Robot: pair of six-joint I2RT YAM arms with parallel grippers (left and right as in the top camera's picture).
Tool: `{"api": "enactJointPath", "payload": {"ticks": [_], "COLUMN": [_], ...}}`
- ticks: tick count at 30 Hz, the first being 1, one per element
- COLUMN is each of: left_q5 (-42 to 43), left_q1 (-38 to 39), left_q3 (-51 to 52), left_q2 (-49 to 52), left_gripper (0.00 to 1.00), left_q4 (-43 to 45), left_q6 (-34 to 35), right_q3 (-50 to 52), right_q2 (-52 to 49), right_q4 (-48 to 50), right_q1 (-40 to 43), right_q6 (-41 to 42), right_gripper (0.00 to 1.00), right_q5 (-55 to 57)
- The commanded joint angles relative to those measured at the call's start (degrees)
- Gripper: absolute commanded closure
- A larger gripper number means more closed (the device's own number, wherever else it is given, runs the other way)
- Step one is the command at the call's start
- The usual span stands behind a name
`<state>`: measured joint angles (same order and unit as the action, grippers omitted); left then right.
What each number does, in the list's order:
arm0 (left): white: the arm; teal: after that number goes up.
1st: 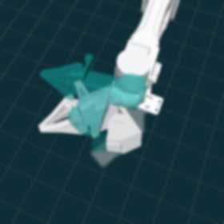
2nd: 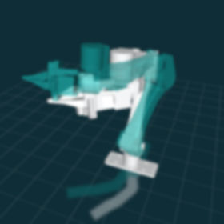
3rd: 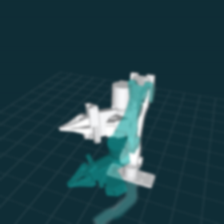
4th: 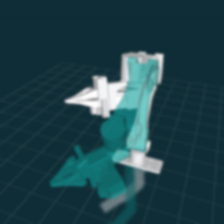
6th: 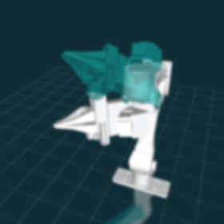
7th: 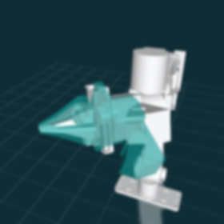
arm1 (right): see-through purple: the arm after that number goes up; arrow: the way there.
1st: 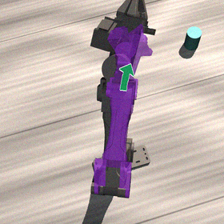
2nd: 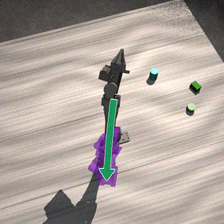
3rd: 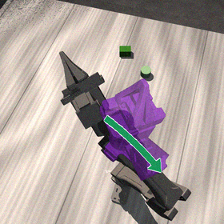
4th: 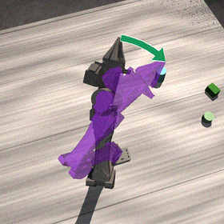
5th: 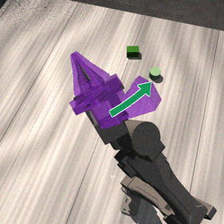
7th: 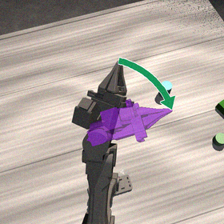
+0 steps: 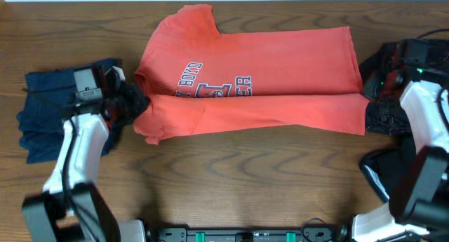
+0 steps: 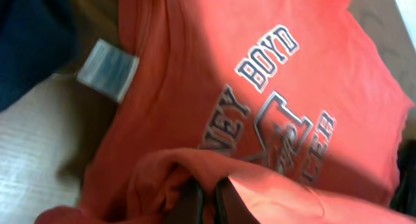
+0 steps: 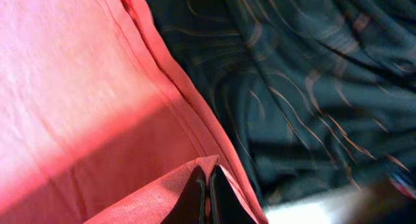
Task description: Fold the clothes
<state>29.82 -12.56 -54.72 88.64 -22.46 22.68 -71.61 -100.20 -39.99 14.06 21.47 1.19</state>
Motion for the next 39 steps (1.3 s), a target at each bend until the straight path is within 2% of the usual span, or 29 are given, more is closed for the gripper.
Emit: {"api": "enactJointPath", "payload": {"ticks": [1, 4, 5, 6, 8, 9, 10, 11, 15, 18, 22, 25, 29, 36, 38, 39], "left_q5": [-0.46, -0.44, -0.22, 0.35, 2.75, 4.11, 5.75, 7.61, 10.88, 10.47, 0.37, -5.44, -8.85, -8.94, -8.96, -8.94], "left_q1": [-0.22, -0.22, -0.22, -0.22, -0.24, -0.24, -0.24, -0.24, -0.22, -0.22, -0.22, -0.22, -0.22, -0.22, -0.22, -0.22], "left_q3": [-0.02, -0.02, -0.02, -0.02, -0.02, -0.02, -0.02, -0.02, -0.02, 0.09, 0.13, 0.13, 0.13, 0.15, 0.33, 0.66], "left_q2": [3.85, 6.47, 6.86, 7.26, 7.48, 7.48, 7.45, 7.45, 7.43, 7.48, 7.48, 7.50, 7.48, 7.54, 7.56, 7.56], "left_gripper": [0.93, 0.92, 0.87, 0.83, 0.58, 0.39, 0.28, 0.25, 0.23, 0.23, 0.24, 0.24, 0.23, 0.23, 0.24, 0.30], "left_q4": [3.78, 7.37, 8.13, 8.94, 10.12, 10.49, 10.62, 10.32, 1.60, -7.63, -17.57, -19.10, -19.12, -17.94, -17.49, -16.92], "left_q6": [0.59, 0.57, 0.59, 0.59, 0.55, 0.50, 0.31, 0.26, -0.15, -3.82, -5.07, -5.09, -5.07, -5.09, -5.09, -5.09], "right_q3": [0.13, 0.13, 0.13, 0.13, 0.13, 0.11, 0.11, 0.11, 0.11, 0.17, 0.59, 1.62, 4.02, 9.51, 10.64, 11.04], "right_q2": [-2.71, -4.55, -4.83, -4.98, -5.05, -5.05, -5.03, -5.03, -5.03, -5.05, -5.05, -5.05, -5.05, -5.05, -5.05, -5.05], "right_q4": [3.45, 7.76, 8.83, 9.90, 11.65, 12.11, 12.15, 11.76, 5.22, -0.98, -6.58, -6.16, -2.86, 4.04, 5.20, 5.60], "right_q1": [-0.76, -1.36, -1.46, -1.60, -1.84, -1.88, -1.88, -1.86, -1.86, -1.86, -1.88, -1.86, -1.86, -1.86, -1.86, -1.86], "right_q6": [0.13, 0.13, 0.13, 0.13, 0.13, 0.11, 0.11, 0.09, 0.11, 0.13, 0.07, -0.52, -0.57, -0.55, -0.55, -0.55], "right_gripper": [0.99, 0.99, 0.99, 0.94, 0.86, 0.78, 0.67, 0.61, 0.62, 0.60, 0.59, 0.57, 0.54, 0.53, 0.55, 0.61], "right_q5": [-0.17, -0.15, -0.17, -0.17, -0.20, -0.17, -0.15, -0.15, 1.16, 3.15, 3.76, 3.78, 3.74, 3.74, 3.74, 3.74]}}
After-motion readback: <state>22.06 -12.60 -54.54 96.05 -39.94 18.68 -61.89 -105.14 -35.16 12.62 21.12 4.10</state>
